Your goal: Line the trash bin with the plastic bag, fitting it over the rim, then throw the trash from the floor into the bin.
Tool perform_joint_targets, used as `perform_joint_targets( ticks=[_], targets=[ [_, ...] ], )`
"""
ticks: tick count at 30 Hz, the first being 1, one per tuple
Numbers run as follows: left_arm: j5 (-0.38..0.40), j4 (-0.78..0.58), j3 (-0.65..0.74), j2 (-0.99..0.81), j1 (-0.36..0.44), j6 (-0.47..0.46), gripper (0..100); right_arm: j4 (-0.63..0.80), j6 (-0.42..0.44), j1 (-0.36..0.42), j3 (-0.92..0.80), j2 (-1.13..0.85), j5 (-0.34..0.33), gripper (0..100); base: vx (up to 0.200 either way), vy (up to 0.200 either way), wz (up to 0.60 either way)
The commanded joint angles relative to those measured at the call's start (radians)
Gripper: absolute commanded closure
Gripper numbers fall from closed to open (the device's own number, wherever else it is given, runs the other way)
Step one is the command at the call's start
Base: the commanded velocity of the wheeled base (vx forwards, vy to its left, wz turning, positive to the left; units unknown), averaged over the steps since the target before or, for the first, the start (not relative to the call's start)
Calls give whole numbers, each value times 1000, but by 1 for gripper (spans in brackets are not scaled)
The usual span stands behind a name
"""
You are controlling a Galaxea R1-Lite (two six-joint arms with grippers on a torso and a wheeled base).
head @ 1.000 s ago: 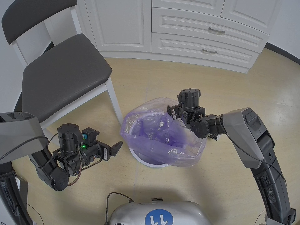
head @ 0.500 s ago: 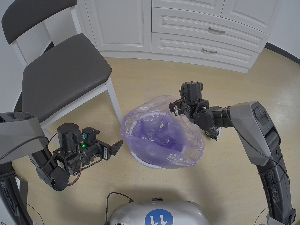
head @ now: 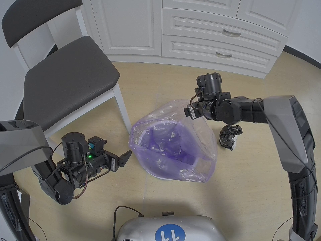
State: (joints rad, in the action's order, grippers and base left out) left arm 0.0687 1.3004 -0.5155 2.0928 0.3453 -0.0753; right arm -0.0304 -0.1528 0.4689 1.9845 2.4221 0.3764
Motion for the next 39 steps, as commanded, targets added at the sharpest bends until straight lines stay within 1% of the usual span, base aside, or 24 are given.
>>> perform_joint_targets(
  ticks=[1,3,4,9,11,14,15,16,17,18,20,22,25,33,39],
  targets=[
    [0,0,3,1,0,0,0,162,2,2,-15,-135,-31,0,0,0,0],
    [0,0,5,0,0,-1,0,188,2,2,-16,-143,-36,0,0,0,0],
    [0,0,5,0,0,0,0,227,6,4,-21,-158,-45,0,0,0,0],
    [0,0,6,-3,0,0,0,231,33,25,-27,-169,-45,0,0,0,0],
    [0,0,6,-5,0,0,0,234,33,42,-33,-181,-39,0,0,0,0],
    [-1,0,8,-7,0,-1,0,236,21,111,-141,-232,-11,0,0,0,0],
    [0,0,8,-7,0,-1,0,234,19,116,-147,-233,-8,0,0,0,0],
    [-1,0,8,-8,0,-1,0,234,-2,152,-220,-255,29,0,0,0,0],
    [-1,0,8,-8,0,-1,0,233,-24,168,-260,-262,59,0,0,0,0],
    [-1,0,8,-8,0,-1,0,227,-60,177,-305,-265,107,0,0,0,0],
    [-1,0,9,-8,0,-1,0,216,-125,181,-345,-262,180,0,0,0,0],
    [-1,0,9,-10,1,-1,0,201,-159,185,-355,-250,219,0,0,0,0],
    [-1,0,9,-10,1,-1,0,195,-166,192,-355,-233,233,0,0,0,0],
    [-1,0,9,-10,1,-1,0,193,-166,208,-355,-202,231,0,0,0,0],
    [-1,0,8,-10,0,-1,0,193,-166,200,-343,-175,231,0,0,0,0]
  ],
)
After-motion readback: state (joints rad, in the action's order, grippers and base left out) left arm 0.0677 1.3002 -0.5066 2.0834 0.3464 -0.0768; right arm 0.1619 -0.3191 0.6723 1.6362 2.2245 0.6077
